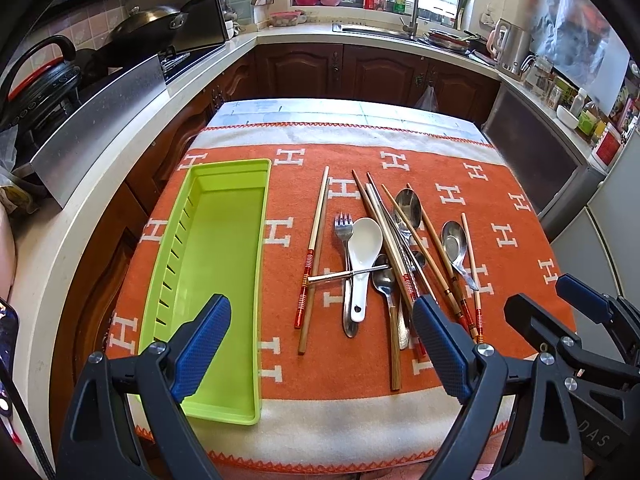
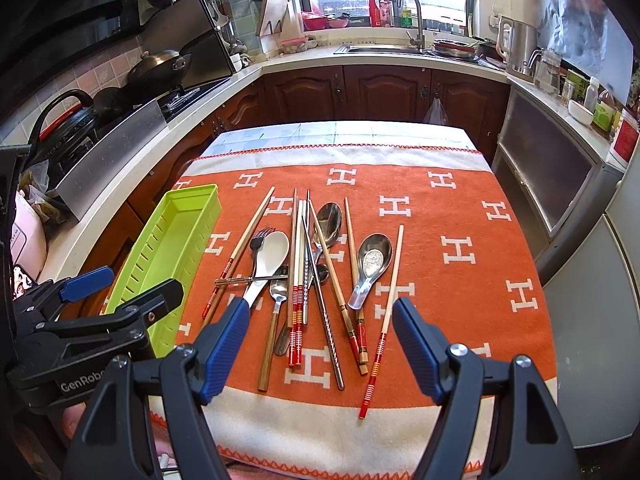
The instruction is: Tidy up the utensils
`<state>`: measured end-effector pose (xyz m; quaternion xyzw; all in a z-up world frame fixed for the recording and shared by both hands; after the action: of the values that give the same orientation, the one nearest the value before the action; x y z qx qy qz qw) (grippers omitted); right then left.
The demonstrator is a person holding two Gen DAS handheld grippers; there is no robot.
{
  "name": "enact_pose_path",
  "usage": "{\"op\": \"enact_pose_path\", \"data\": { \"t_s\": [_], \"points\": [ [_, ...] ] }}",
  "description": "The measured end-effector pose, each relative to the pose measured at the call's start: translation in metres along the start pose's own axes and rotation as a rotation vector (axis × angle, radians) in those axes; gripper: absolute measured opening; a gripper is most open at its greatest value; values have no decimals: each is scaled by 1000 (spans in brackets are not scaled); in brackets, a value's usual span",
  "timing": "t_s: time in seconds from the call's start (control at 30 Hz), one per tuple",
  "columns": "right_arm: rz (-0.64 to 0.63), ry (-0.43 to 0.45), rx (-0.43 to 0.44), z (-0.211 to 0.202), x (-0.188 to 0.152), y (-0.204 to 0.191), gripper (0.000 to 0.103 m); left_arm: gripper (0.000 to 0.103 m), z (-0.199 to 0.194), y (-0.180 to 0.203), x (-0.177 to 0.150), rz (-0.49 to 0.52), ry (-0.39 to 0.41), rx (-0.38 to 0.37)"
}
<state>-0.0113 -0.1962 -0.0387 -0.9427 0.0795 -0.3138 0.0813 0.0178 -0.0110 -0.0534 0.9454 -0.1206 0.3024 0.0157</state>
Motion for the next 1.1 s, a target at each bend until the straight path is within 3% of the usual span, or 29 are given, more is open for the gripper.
{"op": "enact_pose_path", "data": {
  "t_s": [0.6,0.73,0.9,1.1],
  "points": [
    [21,3,14,-4,0,3,75,94,2,5,4,32,-20,-25],
    [39,-2,22,0,4,11,74,94,8,14,9,73,-59,-67],
    [58,-7,23,6,11,25,74,94,10,23,22,112,-35,-66],
    [89,-59,41,25,21,45,64,94,34,31,43,101,-73,-131]
  ]
}}
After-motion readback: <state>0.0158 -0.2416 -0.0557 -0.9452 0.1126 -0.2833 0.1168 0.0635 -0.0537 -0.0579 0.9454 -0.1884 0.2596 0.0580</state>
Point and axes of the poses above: each gripper's, at about its wrist camera, not at the fingertips, and z roughly the way its jaws point, y to its right, x to its top, the point moved 8 cm from there along z, roughly the way its jaws point, and after that the axes turned 8 degrees about z, right-handed, at the moved point
